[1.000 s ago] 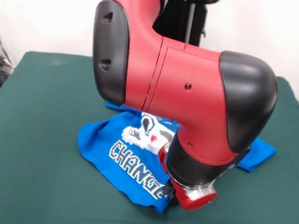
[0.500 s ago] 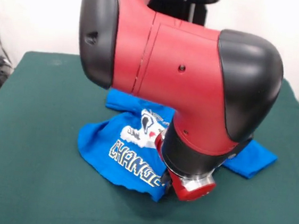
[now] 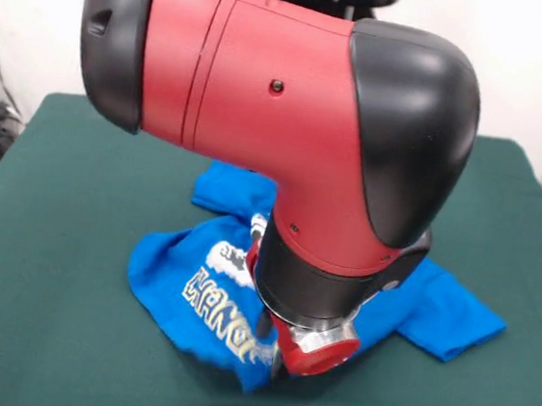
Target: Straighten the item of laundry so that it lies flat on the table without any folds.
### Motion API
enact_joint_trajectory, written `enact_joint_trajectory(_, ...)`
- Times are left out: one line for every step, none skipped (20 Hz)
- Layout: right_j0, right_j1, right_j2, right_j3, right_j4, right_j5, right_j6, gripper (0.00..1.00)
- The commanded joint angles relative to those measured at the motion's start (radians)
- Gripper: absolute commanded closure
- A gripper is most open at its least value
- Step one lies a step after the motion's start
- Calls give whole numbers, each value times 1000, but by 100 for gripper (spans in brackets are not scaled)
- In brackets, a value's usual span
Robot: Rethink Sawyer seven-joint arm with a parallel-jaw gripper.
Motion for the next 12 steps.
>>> enact_joint_trajectory(21,2,37,67,-7,-19,-14,0)
enact_joint_trajectory(21,-4,42,80,-4,-30,-6,0)
enact_joint_trajectory(25,-9,47,104,-2,-52,-3,0)
enact_joint_trajectory(25,-21,50,125,0,-60,-8,0)
enact_joint_trajectory(30,-42,50,156,2,-67,-11,0)
enact_joint_trajectory(31,-60,52,185,6,-69,-11,0)
enact_joint_trajectory(35,-81,54,219,9,-77,-13,0)
enact_joint_trajectory(36,-103,56,250,14,-83,-16,0)
enact_joint_trajectory(37,-127,58,284,19,-88,-23,0)
enact_joint_trajectory(37,-151,61,316,24,-92,-31,0)
enact_joint_trajectory(34,-170,63,340,28,-91,-44,0)
enact_joint_trajectory(33,-196,65,377,32,-90,-54,0)
